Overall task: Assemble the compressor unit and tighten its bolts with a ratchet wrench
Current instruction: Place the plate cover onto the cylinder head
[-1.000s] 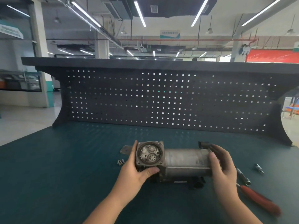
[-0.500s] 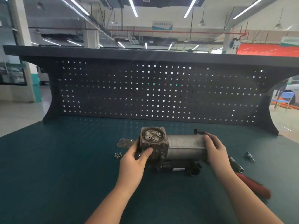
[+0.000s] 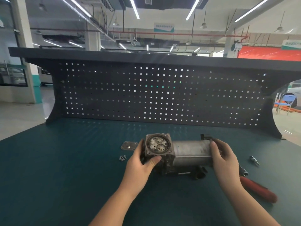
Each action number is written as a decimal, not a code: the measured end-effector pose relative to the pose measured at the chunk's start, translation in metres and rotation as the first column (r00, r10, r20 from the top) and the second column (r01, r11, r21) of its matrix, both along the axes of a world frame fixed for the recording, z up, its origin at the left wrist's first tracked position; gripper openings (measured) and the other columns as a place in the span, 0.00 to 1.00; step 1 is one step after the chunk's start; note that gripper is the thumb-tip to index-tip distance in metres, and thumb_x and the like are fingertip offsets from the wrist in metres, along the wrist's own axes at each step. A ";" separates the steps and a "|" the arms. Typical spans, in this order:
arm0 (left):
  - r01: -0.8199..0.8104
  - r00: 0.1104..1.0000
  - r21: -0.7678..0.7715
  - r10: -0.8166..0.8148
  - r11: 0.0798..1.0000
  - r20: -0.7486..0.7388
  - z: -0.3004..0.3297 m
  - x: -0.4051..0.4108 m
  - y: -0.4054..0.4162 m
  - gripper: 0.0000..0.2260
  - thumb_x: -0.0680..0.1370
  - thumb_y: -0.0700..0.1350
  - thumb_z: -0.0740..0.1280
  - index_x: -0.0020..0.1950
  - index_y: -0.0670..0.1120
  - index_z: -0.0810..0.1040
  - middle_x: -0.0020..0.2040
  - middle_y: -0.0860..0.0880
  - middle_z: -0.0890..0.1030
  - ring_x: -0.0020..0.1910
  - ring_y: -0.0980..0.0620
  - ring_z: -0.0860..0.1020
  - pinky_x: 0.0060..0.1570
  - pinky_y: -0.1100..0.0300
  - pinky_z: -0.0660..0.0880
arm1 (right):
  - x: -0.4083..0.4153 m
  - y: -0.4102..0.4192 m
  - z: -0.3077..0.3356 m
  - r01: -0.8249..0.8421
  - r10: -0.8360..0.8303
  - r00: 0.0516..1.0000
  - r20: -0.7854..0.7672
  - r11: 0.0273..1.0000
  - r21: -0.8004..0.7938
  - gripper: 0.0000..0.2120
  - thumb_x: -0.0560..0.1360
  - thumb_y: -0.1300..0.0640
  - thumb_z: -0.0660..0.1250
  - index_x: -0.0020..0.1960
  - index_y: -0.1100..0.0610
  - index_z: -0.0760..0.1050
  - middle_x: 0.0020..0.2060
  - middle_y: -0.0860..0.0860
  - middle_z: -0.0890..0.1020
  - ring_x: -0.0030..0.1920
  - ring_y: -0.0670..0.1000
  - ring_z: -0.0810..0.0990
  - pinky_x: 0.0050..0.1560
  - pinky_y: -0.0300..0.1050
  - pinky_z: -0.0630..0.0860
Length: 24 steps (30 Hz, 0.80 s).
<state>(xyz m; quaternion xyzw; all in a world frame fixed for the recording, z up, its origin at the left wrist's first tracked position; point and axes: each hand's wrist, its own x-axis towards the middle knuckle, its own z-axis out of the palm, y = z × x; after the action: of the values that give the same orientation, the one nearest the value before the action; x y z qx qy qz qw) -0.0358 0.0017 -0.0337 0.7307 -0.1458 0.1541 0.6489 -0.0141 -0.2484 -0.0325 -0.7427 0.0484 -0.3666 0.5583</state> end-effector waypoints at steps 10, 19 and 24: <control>-0.368 0.925 0.170 0.340 0.914 0.172 0.003 -0.022 -0.023 0.37 0.57 0.75 0.65 0.61 0.60 0.70 0.54 0.65 0.67 0.54 0.63 0.69 0.50 0.72 0.64 | -0.023 0.021 0.025 0.060 0.075 0.913 -0.402 0.948 0.313 0.33 0.72 0.34 0.64 0.60 0.62 0.72 0.52 0.58 0.79 0.50 0.59 0.79 0.52 0.63 0.79; -0.309 0.946 0.105 0.294 0.945 0.139 -0.003 -0.044 -0.063 0.42 0.50 0.68 0.74 0.59 0.55 0.65 0.57 0.63 0.69 0.54 0.59 0.76 0.45 0.72 0.68 | -0.029 0.074 0.084 -0.127 0.498 0.735 -0.459 0.767 0.629 0.24 0.69 0.39 0.70 0.52 0.57 0.73 0.31 0.57 0.84 0.28 0.56 0.83 0.31 0.46 0.78; -0.138 0.977 0.198 0.100 0.970 0.190 -0.001 -0.051 -0.063 0.33 0.53 0.69 0.72 0.51 0.59 0.64 0.58 0.63 0.73 0.54 0.64 0.75 0.48 0.72 0.71 | -0.008 0.073 0.098 -0.162 0.306 0.502 -0.809 0.952 0.260 0.36 0.62 0.35 0.75 0.60 0.59 0.74 0.54 0.60 0.82 0.55 0.61 0.80 0.63 0.61 0.72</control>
<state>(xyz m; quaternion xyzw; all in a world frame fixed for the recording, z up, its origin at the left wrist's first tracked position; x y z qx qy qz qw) -0.0869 -0.0611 -0.0349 0.7858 -0.1748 0.2417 0.5418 -0.0220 -0.1757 0.0655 -0.7819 0.2370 0.1195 0.5641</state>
